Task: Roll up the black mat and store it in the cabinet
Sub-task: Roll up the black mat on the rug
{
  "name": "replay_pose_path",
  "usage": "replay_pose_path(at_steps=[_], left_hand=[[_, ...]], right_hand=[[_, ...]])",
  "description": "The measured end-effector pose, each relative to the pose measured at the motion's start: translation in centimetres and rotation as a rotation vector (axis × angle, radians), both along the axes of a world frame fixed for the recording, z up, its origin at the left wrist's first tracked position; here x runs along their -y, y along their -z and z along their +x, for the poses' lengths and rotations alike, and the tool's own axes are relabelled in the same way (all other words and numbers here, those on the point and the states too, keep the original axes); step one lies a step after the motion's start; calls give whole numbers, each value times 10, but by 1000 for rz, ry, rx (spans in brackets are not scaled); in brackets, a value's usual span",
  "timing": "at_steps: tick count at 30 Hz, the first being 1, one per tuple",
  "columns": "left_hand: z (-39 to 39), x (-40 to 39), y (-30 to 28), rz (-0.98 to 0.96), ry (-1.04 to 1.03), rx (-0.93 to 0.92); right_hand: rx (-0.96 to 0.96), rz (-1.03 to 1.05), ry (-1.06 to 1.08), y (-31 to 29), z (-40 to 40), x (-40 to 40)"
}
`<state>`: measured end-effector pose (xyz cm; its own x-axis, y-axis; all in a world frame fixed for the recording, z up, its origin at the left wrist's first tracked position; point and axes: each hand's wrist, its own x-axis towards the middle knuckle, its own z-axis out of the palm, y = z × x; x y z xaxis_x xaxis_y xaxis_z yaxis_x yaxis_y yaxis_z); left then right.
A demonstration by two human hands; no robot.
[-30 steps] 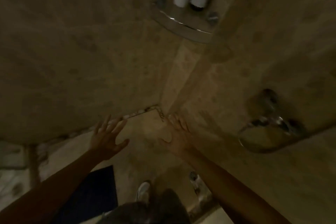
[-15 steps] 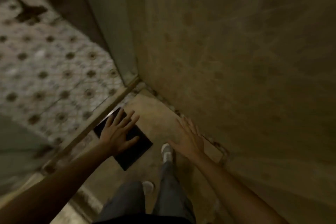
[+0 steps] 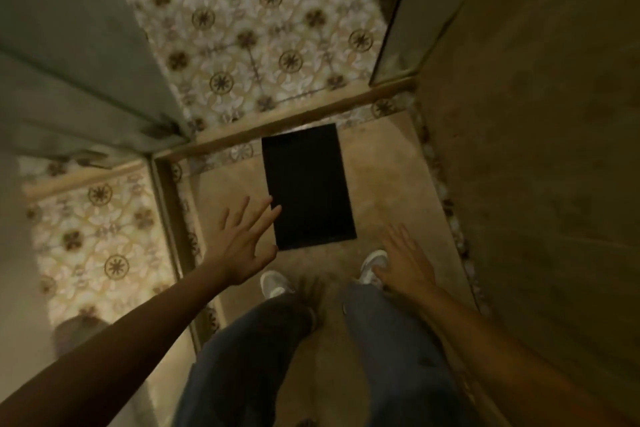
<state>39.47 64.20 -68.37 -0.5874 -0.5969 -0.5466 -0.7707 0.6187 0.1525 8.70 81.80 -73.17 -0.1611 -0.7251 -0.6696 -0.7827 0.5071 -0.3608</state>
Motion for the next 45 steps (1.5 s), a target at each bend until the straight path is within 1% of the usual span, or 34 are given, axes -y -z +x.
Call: replay_pose_path(at_steps=[2,4,7,9,14,16,17,20,23,26,29,33,35,37,39,42,45], left_hand=[[9,6,50,33,1,-13],[18,12,106,62,14,23],[40,3,192,136,-7,110],[52,-9,248,178,-6,115],[52,-12,371,172,237,89],[52,-7,409,216,325,80],[52,-5,426,255,359,60],[56,-1,469,325,443,-12],[59,-6,497,312,499,-33],[61,-17,516,249,509,-18],[64,-22,528,175,467,-113],[69,-33,530,171,371,-257],[80,-43,533,198,334,-332],[89,-44,535,222,297,-364],[90,-39,536,214,266,-425],[82,-41,534,132,273,-445],[79,-56,532,66,215,-421]], right_hand=[[35,-20,-38,42,6,18],[47,-4,-93,91,11,34],[49,23,-231,165,28,49],[67,24,-335,215,40,50],[67,44,-653,325,44,62],[78,21,-763,360,41,65],[104,0,-795,376,40,64],[209,-85,-799,417,33,60],[252,-161,-855,449,28,63],[227,-213,-946,471,25,60],[221,-318,-939,488,28,60],[252,-452,-896,501,24,54],[297,-472,-849,506,23,44],[330,-475,-813,507,23,41],[337,-489,-795,505,22,47],[299,-503,-796,496,22,50],[281,-473,-795,492,28,38]])
